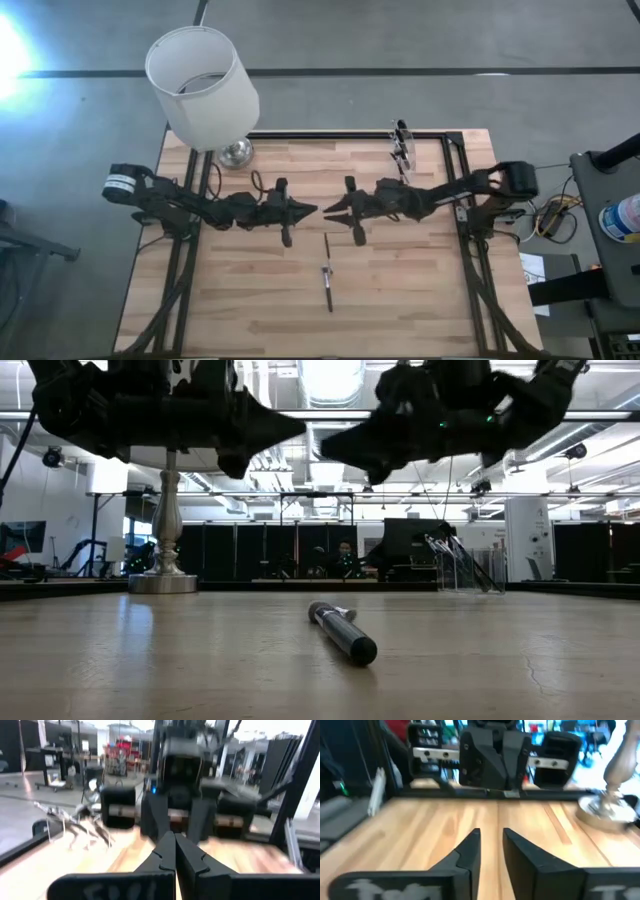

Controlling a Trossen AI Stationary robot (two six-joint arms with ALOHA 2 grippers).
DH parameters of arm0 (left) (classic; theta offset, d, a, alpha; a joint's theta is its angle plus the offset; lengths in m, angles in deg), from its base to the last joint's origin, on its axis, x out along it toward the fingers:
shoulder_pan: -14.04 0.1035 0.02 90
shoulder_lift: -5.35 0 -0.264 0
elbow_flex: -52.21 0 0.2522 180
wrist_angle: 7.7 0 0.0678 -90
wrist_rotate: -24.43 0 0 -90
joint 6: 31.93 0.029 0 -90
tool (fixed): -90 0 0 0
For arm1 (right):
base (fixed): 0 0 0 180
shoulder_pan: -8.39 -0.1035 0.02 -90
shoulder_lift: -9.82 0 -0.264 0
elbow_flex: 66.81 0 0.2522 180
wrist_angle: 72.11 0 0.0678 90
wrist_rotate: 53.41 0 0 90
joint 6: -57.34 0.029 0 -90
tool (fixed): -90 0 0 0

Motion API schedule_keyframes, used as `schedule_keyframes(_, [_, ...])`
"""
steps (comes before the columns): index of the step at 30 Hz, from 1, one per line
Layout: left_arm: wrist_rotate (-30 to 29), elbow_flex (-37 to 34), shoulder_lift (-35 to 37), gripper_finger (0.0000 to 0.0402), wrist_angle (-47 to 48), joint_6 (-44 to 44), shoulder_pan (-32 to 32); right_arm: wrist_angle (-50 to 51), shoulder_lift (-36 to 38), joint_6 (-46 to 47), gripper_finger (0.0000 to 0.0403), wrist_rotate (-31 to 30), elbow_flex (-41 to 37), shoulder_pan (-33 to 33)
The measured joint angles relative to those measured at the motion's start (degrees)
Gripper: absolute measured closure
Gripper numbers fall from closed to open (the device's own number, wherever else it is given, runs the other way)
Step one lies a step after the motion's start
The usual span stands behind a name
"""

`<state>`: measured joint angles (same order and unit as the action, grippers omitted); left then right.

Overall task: Put items in baskets/containers
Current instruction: Put the foundation brush into the transparent organizer

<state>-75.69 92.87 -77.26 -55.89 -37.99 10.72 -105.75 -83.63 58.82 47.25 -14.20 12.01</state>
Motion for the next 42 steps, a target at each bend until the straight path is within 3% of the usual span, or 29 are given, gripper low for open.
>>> schedule_keyframes(4, [0.0, 0.0, 0.0, 0.0401, 5.7, 1.4, -0.4, 9.3, 8.1, -2.5, 0.0362, -3.2, -4.0, -1.5])
schedule_keyframes(11, [0.4, 5.0, -1.7, 0.0401, 24.8, 2.5, -2.6, 13.0, 21.6, -3.0, 0.0393, -6.6, -14.7, -3.3])
schedule_keyframes(15, [1.3, 12.3, -6.5, 0.0401, 38.6, 3.4, -3.7, 12.6, 27.8, -0.8, 0.0394, -8.1, -20.4, -3.2])
schedule_keyframes(21, [8.1, 25.7, -16.2, 0.0401, 56.1, 5.6, -4.6, 12.4, 34.8, 1.2, 0.0394, -8.4, -26.0, -3.3])
schedule_keyframes(25, [12.9, 33.6, -21.3, 0.0401, 63.3, 6.2, -5.8, 12.5, 38.1, 1.5, 0.0394, -8.5, -28.4, -3.3])
schedule_keyframes(36, [12.8, 50.1, -31.1, 0.0325, 80.9, 8.7, -9.2, 12.5, 38.9, 1.5, 0.0394, -9.1, -30.4, -3.5])
schedule_keyframes(42, [12.4, 54.8, -34.8, 0.0312, 84.4, 12.1, -9.2, 12.3, 38.3, 1.5, 0.0394, -9.3, -30.4, -3.6])
